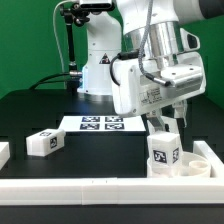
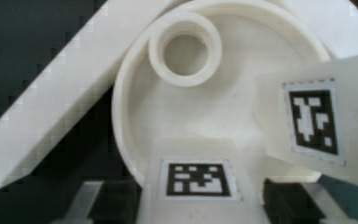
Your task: Assemble stool
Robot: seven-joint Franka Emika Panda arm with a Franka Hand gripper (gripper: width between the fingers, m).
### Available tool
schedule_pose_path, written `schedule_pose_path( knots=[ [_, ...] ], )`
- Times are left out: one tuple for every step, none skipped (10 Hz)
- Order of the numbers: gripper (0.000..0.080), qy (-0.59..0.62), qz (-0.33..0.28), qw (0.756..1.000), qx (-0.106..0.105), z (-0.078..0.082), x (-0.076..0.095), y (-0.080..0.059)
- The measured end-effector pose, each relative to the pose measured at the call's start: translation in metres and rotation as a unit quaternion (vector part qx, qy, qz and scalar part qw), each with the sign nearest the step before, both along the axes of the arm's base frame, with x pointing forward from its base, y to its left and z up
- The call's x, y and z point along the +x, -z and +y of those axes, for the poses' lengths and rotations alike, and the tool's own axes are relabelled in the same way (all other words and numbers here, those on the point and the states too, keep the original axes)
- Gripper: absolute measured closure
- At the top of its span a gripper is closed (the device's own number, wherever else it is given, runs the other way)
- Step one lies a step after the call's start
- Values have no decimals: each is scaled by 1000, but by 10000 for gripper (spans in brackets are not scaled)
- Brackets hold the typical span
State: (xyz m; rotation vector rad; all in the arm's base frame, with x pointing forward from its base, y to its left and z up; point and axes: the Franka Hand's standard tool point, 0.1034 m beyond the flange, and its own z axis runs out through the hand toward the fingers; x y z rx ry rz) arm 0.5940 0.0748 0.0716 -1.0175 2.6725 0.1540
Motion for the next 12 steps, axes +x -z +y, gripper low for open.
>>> schedule_pose_path(
  knots=[
    [456, 4, 0, 1000, 2, 0, 0, 0],
    [456, 12, 0, 1000, 6, 1, 0, 0],
    [456, 29, 2, 1000, 12, 1, 0, 0],
    [456, 45, -1, 999, 19, 2, 0, 0],
    [456, 72, -8, 997, 25, 2, -1, 0],
    [456, 76, -17, 997, 24, 4, -1, 0],
    [456, 59, -19, 998, 21, 4, -1, 1],
    [345, 57, -20, 998, 20, 4, -1, 0],
    [221, 55, -24, 998, 21, 4, 0, -5],
    [171, 48, -29, 998, 21, 4, 1, -11],
    [171, 31, -38, 999, 19, 4, 3, -19],
    [154, 28, -47, 998, 21, 3, 6, -30]
  ],
)
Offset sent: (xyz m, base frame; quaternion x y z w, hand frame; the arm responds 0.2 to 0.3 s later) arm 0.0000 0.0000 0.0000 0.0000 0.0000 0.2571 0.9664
